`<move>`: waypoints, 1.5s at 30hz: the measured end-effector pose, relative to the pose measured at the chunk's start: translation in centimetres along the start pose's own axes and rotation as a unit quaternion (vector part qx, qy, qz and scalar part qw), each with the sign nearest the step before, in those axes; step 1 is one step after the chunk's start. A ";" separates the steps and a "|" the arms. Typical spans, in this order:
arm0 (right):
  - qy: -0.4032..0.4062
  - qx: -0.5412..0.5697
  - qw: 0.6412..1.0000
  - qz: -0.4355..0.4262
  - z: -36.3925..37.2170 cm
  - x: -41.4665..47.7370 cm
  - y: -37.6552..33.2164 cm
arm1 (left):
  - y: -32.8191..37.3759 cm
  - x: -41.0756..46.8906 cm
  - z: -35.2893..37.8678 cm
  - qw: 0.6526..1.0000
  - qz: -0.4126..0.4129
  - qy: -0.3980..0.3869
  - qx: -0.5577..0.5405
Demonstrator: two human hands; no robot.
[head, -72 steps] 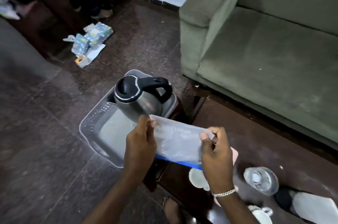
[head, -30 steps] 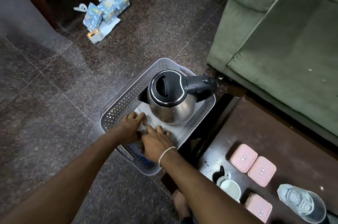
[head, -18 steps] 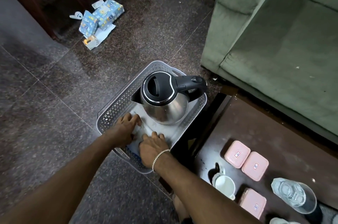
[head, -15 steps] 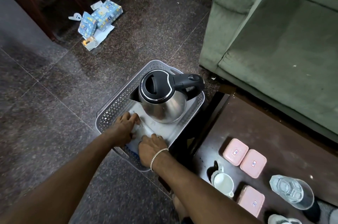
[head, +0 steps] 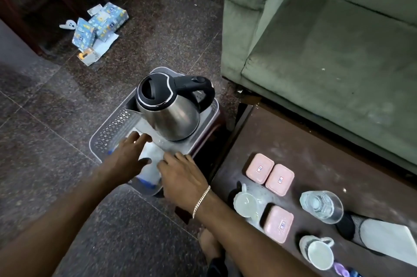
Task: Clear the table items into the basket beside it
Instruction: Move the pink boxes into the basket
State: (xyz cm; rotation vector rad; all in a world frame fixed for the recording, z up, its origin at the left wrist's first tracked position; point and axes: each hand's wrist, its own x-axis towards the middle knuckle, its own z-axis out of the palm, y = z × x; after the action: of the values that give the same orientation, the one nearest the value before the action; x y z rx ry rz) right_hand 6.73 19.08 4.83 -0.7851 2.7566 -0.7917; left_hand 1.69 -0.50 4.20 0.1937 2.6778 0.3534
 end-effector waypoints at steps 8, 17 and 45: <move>0.104 0.038 0.990 0.093 -5.7 -8.6 5.9 | 9.1 -3.2 -0.1 0.993 0.100 0.035 -0.052; 0.038 -0.037 0.959 0.277 -6.8 -17.3 15.4 | 20.9 1.6 6.5 0.976 0.214 -0.042 -0.003; -0.001 -0.138 0.915 0.380 -4.4 -16.9 18.3 | 23.4 6.1 8.6 0.946 0.295 -0.074 0.113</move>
State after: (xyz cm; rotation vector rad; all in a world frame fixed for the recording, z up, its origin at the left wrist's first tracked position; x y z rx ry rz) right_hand 11.66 43.24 -0.98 0.2830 2.8321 -0.2394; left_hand 1.80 24.96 0.76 1.0593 2.4528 0.1921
